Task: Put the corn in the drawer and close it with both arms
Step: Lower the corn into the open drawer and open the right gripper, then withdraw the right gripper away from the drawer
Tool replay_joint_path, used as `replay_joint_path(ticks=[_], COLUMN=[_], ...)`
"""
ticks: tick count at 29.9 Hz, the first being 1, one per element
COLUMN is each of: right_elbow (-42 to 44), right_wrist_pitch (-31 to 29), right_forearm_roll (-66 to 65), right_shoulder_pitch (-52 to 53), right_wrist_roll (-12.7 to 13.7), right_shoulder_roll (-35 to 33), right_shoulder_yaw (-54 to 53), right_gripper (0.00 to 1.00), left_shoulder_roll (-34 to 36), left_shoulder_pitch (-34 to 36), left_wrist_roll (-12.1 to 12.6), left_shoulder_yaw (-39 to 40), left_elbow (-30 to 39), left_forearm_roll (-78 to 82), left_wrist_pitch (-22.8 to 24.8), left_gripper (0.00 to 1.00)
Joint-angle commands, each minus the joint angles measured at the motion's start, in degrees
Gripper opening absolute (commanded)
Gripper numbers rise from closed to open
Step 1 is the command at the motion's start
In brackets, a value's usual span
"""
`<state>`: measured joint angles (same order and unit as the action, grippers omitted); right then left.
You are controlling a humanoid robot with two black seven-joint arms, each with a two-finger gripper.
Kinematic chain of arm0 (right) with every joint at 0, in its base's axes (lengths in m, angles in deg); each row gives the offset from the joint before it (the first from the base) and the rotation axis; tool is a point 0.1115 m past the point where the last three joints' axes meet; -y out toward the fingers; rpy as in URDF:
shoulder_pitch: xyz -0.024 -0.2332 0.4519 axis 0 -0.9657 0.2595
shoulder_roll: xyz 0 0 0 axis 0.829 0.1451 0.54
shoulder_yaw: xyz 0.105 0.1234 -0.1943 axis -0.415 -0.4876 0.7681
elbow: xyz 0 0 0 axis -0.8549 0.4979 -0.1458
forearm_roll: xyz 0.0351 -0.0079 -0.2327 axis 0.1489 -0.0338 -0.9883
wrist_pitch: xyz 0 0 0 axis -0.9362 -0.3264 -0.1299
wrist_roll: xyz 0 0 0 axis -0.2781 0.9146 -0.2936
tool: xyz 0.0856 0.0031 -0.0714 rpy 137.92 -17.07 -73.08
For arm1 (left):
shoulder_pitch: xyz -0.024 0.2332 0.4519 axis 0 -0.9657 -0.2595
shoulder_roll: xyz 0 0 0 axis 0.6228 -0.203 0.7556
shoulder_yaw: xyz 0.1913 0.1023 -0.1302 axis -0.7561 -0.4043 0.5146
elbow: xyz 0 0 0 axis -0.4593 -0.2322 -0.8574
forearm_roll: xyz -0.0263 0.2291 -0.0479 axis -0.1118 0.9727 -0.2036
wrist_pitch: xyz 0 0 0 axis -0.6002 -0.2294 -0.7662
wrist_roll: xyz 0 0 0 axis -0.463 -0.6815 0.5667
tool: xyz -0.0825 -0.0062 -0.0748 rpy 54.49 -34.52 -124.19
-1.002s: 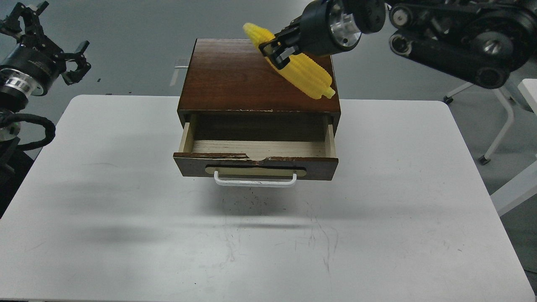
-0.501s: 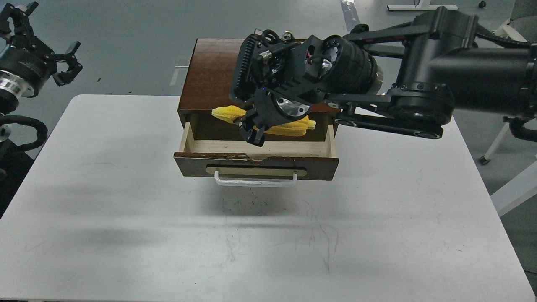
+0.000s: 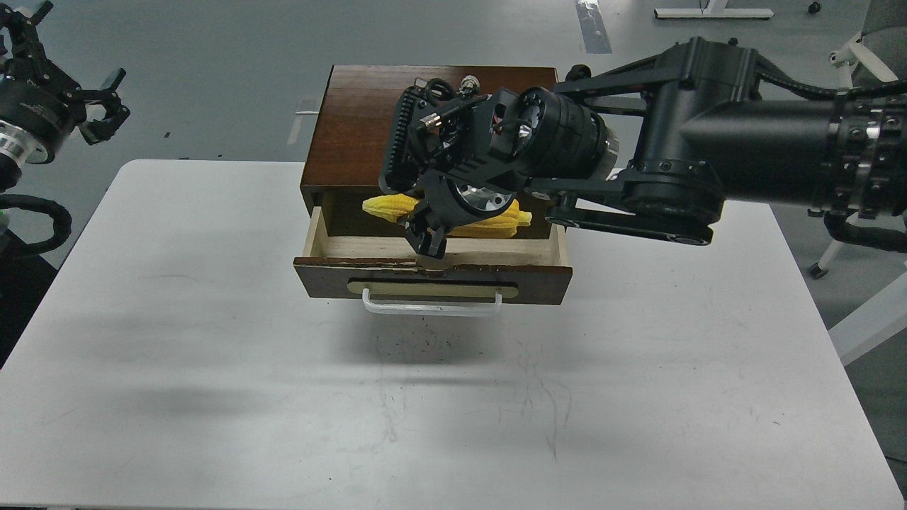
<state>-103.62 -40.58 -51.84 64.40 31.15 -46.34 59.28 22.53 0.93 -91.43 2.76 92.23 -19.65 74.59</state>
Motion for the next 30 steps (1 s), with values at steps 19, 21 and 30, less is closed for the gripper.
replay_joint_path(ticks=[19,21,30], right_elbow=[11.8,15.0,26.3], right_wrist_pitch=[0.0,0.0,0.0], right_forearm_roll=[11.5,15.7,50.8], right_shoulder_pitch=[-2.6,-3.0,-4.6], right_wrist_roll=[0.0,0.0,0.0], right_shoulder_roll=[-0.4,-0.3,-9.9], right_shoulder_yaw=[-19.3,-22.1,-28.1], right_gripper=[0.98,0.99,0.99], left_shoulder_roll=[0.5,0.6,0.8], left_shoulder_pitch=[0.8,0.9,5.9], left_wrist_roll=[0.9,1.2,1.0], left_shoulder_yaw=[0.0,-0.2,0.0], left_elbow=[0.2,0.2,0.9], left_forearm_roll=[0.1,0.2,8.5], left_wrist_pitch=[0.0,0.0,0.0], left_gripper=[0.99,0.99,0.98])
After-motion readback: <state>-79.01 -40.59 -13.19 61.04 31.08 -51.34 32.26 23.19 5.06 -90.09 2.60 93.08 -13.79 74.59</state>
